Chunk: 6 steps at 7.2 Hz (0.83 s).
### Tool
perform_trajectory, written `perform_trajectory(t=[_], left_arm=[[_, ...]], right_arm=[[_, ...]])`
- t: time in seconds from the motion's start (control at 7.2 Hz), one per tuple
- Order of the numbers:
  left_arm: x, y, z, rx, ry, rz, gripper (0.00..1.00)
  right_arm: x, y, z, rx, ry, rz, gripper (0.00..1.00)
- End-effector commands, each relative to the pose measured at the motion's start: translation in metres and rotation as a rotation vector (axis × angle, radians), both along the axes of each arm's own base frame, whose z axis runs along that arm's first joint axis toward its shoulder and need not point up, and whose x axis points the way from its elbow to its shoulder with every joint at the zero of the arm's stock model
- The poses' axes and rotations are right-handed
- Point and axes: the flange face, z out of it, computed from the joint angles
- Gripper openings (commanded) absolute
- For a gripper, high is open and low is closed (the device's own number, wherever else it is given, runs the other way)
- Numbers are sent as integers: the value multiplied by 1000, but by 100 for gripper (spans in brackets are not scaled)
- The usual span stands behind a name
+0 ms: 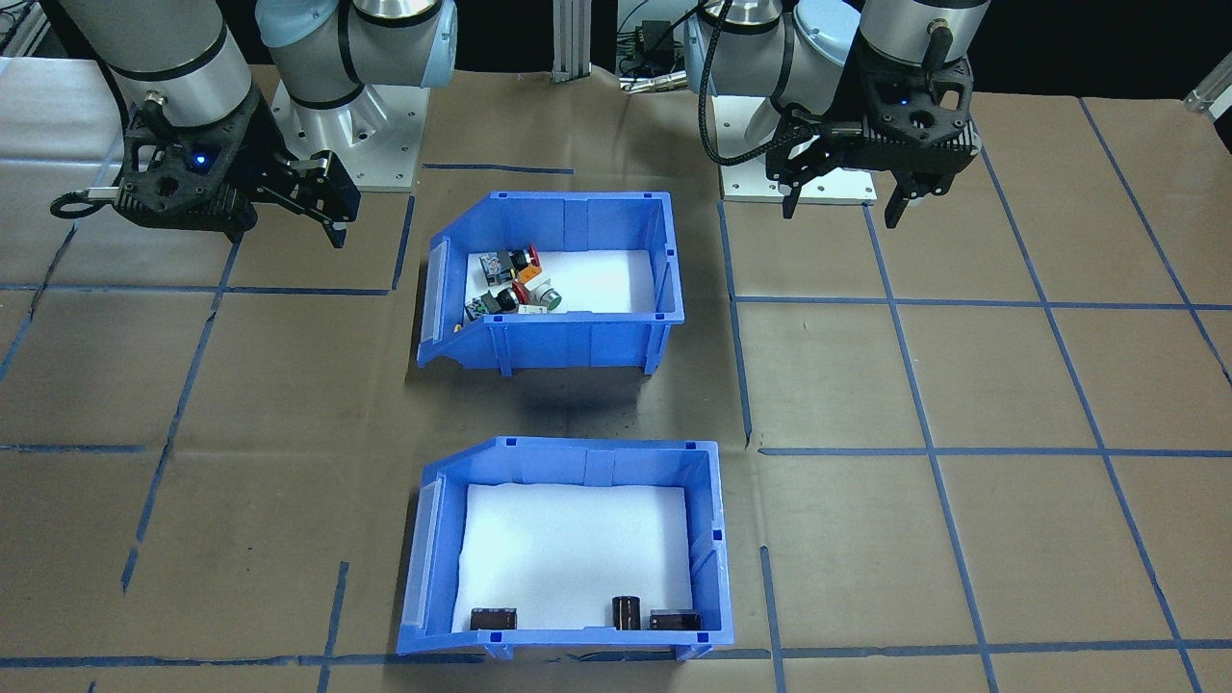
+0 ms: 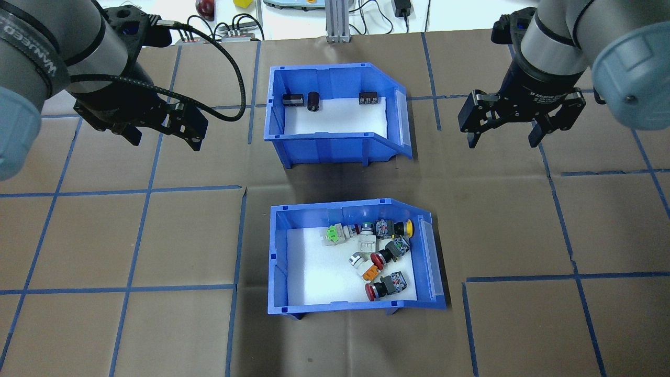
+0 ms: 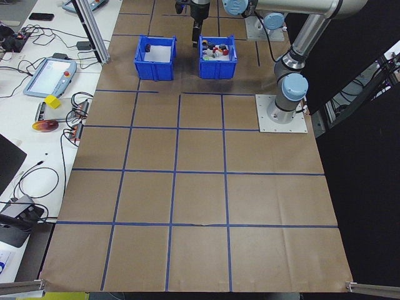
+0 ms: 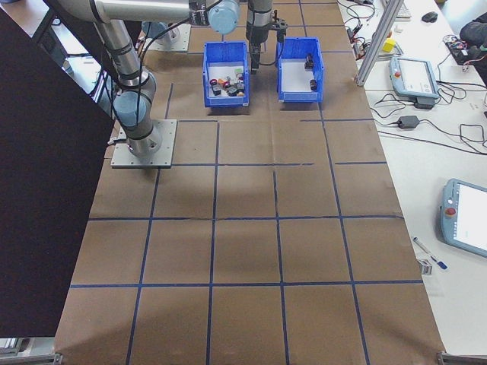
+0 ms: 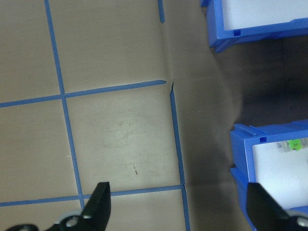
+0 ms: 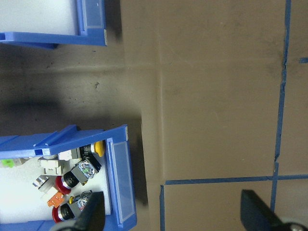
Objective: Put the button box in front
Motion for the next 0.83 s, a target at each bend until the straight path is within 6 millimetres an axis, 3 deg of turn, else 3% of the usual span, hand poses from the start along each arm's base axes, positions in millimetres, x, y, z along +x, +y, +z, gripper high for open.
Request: perform_trajectory(t=[0.0, 0.69], left_arm=[[0, 0, 0, 0, 0, 0, 99], [0, 0, -1, 3, 2, 0, 99]], right_arm=[[0, 0, 0, -1, 0, 1, 100], [-1, -6, -2, -2, 12, 28, 100]])
